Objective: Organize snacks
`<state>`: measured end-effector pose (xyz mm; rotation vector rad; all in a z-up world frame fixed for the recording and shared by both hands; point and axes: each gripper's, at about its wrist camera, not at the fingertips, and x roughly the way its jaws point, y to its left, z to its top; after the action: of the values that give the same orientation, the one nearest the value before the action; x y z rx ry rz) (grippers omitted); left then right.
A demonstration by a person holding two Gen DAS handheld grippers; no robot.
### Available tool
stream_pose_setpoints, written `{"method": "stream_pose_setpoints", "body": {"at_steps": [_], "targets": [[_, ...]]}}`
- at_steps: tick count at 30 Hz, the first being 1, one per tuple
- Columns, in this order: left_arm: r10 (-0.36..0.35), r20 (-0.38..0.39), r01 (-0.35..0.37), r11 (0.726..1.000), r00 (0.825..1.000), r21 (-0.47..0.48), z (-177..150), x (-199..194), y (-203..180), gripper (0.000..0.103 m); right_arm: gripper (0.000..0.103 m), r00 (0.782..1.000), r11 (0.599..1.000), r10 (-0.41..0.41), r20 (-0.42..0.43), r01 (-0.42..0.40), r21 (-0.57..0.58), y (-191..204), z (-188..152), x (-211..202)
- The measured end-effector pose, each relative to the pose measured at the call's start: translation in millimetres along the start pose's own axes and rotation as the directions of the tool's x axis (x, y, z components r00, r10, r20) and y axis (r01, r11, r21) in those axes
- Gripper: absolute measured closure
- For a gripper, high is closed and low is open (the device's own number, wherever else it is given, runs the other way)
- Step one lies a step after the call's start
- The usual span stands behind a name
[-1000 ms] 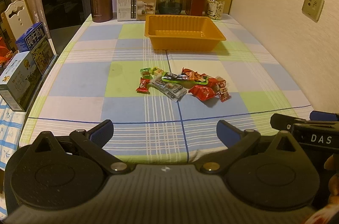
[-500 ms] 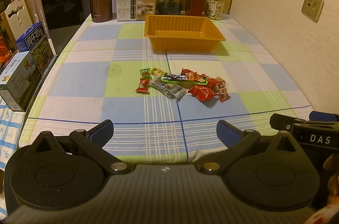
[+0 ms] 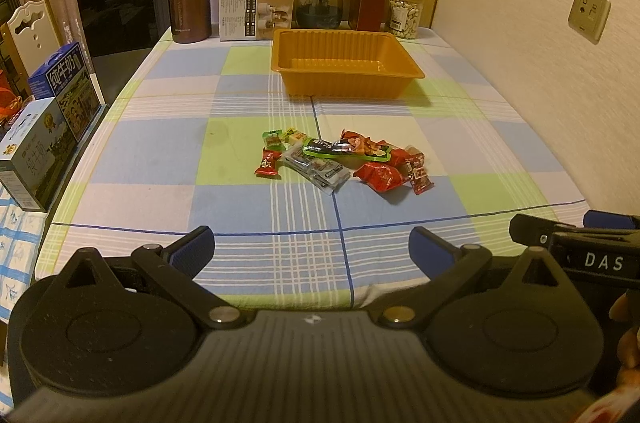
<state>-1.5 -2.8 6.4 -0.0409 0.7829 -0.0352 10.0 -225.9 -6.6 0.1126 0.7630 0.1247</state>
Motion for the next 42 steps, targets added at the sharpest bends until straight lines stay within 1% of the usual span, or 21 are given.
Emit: {"method": "stream_pose_setpoints", "body": {"at_steps": [24,32,37,42], "targets": [[-0.005,0.002,0.005,1.000,1.000,-0.001,1.3,-0.7,-2.7,0.000,0.000,1.000,1.000,0.001,0.000,-0.001,0.000,-0.5,-0.3,0.4],[-0.019,0.003,0.019,1.000,1.000,-0.006,1.6,0.2,-1.7,0.000,0.000,1.000,1.000,0.000,0.007,0.000,0.007,-2.5,0.3,-0.6],[-0.023,0.003,0.023,1.000,1.000,-0.010,1.1,6.4,4.8,0.000,0.000,1.000,1.000,-0.002,0.015,0.002,0.010,-5.9,-0.5,4.6],[-0.018,-0.008,0.017,1.000,1.000,-0.024,4.6,21.0,15.3,0.001,0.001,1.000,1.000,-0.006,0.021,0.006,0.014,-9.5,-0.1,16.4]]}}
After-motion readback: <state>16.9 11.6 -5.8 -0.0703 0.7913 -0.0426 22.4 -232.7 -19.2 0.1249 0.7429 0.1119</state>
